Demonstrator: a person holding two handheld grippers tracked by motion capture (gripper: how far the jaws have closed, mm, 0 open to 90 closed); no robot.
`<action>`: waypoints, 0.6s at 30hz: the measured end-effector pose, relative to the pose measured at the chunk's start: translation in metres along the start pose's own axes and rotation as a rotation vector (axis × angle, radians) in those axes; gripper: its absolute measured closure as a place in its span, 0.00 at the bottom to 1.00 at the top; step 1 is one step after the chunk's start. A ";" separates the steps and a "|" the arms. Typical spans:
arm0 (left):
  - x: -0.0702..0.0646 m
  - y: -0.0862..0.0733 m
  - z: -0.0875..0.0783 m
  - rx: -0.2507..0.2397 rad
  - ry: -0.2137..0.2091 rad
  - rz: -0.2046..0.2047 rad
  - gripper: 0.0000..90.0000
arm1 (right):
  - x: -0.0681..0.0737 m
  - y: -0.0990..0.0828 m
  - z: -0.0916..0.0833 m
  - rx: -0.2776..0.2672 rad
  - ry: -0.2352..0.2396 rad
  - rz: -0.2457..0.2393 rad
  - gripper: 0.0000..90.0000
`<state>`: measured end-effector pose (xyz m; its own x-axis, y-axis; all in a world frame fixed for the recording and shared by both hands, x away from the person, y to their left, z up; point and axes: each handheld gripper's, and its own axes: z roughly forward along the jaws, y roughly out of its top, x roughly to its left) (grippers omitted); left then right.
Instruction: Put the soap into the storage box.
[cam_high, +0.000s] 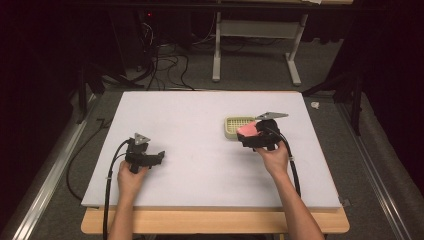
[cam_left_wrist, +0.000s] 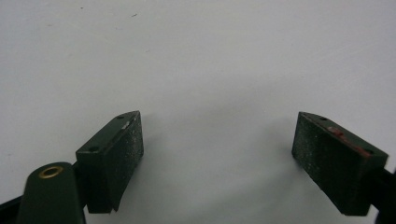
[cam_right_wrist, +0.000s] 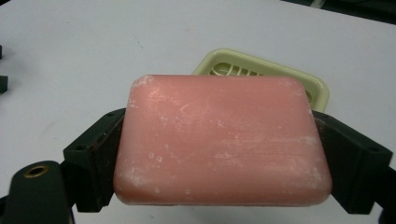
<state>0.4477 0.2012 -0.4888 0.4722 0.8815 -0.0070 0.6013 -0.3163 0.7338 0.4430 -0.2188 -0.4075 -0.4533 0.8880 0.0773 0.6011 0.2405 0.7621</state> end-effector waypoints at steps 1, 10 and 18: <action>0.000 0.000 0.000 0.000 0.000 0.000 0.19 | 0.000 0.000 0.000 0.000 0.000 0.000 0.15; 0.000 0.000 0.000 0.000 0.000 0.000 0.19 | -0.001 0.005 0.011 0.035 -0.022 -0.005 0.15; 0.000 0.000 0.000 0.000 0.000 0.000 0.19 | 0.000 0.012 0.020 0.047 -0.036 -0.012 0.15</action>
<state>0.4477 0.2012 -0.4889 0.4723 0.8814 -0.0070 0.6012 -0.3163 0.7339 0.4632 -0.2085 -0.4112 -0.4377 0.8980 0.0446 0.6261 0.2689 0.7319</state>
